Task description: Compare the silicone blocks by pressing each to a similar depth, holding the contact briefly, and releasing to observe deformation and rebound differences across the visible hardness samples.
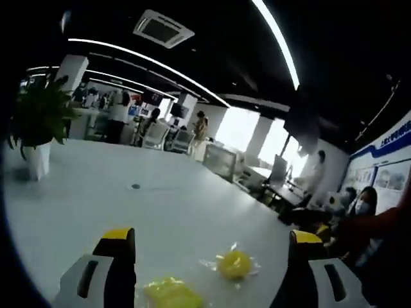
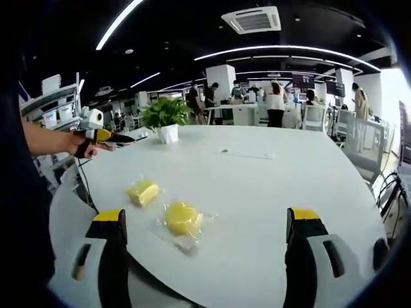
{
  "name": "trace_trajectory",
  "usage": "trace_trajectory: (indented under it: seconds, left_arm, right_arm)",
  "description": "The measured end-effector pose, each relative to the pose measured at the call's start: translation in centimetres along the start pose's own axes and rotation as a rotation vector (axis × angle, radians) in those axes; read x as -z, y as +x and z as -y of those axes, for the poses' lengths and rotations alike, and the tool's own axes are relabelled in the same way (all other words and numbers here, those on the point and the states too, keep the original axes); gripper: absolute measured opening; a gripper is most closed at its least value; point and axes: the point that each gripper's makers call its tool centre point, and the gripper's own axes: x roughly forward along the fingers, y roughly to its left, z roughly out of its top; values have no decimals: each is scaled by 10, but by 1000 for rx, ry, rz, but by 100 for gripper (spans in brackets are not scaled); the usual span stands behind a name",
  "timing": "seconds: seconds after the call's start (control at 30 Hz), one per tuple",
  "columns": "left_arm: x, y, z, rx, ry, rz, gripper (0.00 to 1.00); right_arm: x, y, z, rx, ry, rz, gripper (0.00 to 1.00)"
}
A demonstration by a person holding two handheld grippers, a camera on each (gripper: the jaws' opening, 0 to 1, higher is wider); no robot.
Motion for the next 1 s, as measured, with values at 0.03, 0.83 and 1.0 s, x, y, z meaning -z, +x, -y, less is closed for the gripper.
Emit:
trace_trajectory:
  seconds: [0.03, 0.83, 1.0]
  left_arm:
    - [1, -4, -4, -16, 23, -3, 100]
    - [68, -90, -58, -234, 155, -64, 100]
    - [83, -98, -73, -251, 83, -53, 100]
  right_arm:
    - [1, 1, 0, 0, 0, -2, 97]
    - [33, 13, 10, 10, -18, -61, 97]
    - [44, 12, 8, 13, -22, -78, 97]
